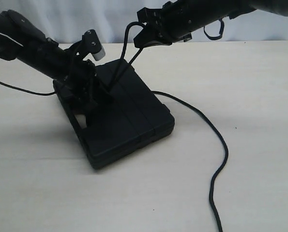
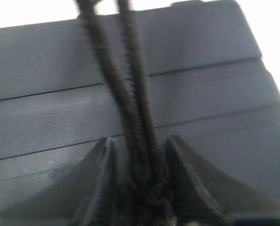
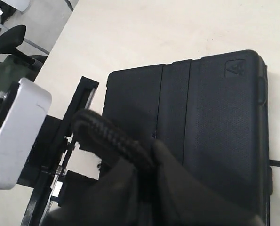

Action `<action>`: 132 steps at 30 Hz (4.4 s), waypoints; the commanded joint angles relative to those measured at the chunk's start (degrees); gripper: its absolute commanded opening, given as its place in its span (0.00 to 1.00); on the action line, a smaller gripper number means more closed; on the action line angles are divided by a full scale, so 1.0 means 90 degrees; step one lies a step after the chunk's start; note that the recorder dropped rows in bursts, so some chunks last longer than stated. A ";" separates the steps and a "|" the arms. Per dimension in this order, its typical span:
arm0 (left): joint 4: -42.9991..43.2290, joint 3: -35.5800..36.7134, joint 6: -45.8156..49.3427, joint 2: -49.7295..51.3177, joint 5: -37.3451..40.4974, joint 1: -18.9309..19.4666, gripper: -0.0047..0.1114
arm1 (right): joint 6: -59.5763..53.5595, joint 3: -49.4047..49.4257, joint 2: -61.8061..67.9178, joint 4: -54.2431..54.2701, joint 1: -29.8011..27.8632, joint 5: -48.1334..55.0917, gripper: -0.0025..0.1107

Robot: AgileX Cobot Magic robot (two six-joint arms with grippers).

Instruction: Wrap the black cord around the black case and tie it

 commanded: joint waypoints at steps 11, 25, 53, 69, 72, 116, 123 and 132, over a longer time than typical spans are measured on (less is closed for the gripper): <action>0.0137 0.0016 -0.0049 -0.0191 0.0165 -0.0016 0.04 | 0.0648 -0.0181 -0.0222 -0.1286 -0.0286 0.0539 0.52; 0.0175 0.0016 0.1117 -0.0623 -0.0137 -0.0004 0.04 | -0.2345 0.3976 -0.2309 -0.5641 -0.0016 0.1326 0.46; 0.0353 0.0016 0.1117 -0.0623 0.0267 -0.0004 0.04 | -0.5862 0.6119 -0.2179 -0.7022 0.1284 -0.2499 0.30; 0.0353 0.0016 0.1117 -0.0623 0.0267 -0.0004 0.04 | -0.5866 0.6515 -0.1899 -0.6950 0.1284 -0.3048 0.30; 0.0353 0.0016 0.1117 -0.0623 0.0267 -0.0004 0.04 | -0.5866 0.6515 -0.1767 -0.6950 0.1284 -0.3024 0.28; 0.0341 0.0016 0.1774 -0.0623 0.0979 -0.0004 0.04 | -0.7656 0.3339 -0.1087 0.0481 -0.1461 -0.1201 0.06; 0.0533 0.0016 0.1774 -0.0623 0.0956 -0.0004 0.04 | -0.8458 0.3335 -0.1130 0.1108 -0.1461 -0.0267 0.06; 0.0428 0.0016 0.1662 -0.0611 0.0591 -0.0004 0.04 | -0.8728 0.3335 -0.1411 0.1900 -0.1321 0.0530 0.06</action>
